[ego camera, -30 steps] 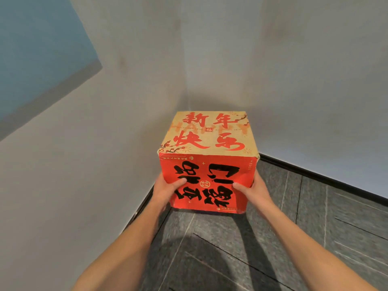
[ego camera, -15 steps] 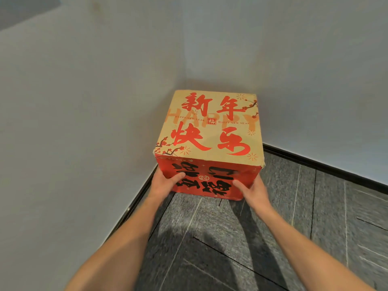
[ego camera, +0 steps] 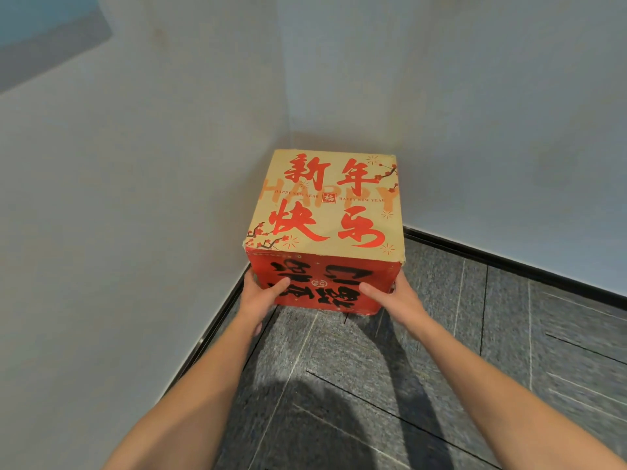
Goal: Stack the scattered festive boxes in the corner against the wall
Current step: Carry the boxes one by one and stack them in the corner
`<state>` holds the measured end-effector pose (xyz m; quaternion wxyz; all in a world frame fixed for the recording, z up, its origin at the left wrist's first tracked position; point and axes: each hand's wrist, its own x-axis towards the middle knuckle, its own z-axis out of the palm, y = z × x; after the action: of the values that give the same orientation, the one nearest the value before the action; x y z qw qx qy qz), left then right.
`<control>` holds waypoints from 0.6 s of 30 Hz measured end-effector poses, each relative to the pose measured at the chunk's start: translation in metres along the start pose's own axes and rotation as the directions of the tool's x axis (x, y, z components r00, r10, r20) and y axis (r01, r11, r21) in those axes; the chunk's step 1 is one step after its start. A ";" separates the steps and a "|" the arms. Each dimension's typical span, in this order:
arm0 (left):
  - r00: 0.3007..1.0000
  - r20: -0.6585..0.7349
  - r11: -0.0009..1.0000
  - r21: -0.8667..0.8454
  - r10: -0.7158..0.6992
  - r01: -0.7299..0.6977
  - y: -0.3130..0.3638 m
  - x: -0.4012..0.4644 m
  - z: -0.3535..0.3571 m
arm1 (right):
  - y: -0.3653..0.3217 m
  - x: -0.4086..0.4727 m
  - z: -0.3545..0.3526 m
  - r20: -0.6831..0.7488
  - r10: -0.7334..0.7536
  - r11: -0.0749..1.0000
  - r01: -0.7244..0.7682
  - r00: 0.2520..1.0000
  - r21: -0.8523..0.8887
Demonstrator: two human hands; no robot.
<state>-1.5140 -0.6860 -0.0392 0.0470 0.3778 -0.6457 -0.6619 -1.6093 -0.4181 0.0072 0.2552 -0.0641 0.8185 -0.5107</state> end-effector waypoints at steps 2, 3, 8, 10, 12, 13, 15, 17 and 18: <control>0.999 0.013 0.997 -0.061 -0.053 0.054 0.012 -0.018 0.000 | -0.015 -0.010 -0.006 -0.009 -0.025 0.999 0.025 1.000 0.043; 0.997 0.024 0.993 -0.093 -0.075 0.077 0.020 -0.028 0.001 | -0.023 -0.014 -0.009 -0.018 -0.034 0.997 0.035 0.999 0.063; 0.983 0.087 0.944 -0.276 -0.163 0.181 0.069 -0.054 0.014 | -0.059 -0.012 -0.022 -0.128 0.021 0.996 -0.009 0.992 0.093; 0.977 0.095 0.928 -0.305 -0.192 0.212 0.083 -0.050 0.020 | -0.067 -0.005 -0.025 -0.121 0.011 1.000 -0.008 0.993 0.023; 0.972 0.107 0.910 -0.343 -0.207 0.232 0.089 -0.039 0.022 | -0.069 0.004 -0.024 -0.110 0.026 1.000 -0.026 0.994 0.004; 0.972 0.102 0.905 -0.357 -0.210 0.233 0.091 -0.032 0.022 | -0.068 0.008 -0.022 -0.099 0.058 0.998 -0.055 0.993 0.036; 0.976 0.079 0.908 -0.358 -0.204 0.219 0.095 -0.019 0.017 | -0.063 0.015 -0.017 -0.062 0.117 0.988 -0.109 0.991 0.113; 0.979 0.073 0.920 -0.334 -0.192 0.206 0.098 -0.006 0.012 | -0.060 0.022 -0.008 -0.028 0.111 0.978 -0.105 0.993 0.179; 0.980 0.069 0.927 -0.317 -0.189 0.201 0.100 0.000 0.009 | -0.061 0.026 -0.003 -0.021 0.095 0.978 -0.090 0.995 0.188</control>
<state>-1.5618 -0.6947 0.0485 0.0301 0.4150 -0.4887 -0.7668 -1.6425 -0.4534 0.0519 0.2712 0.0059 0.7729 -0.5736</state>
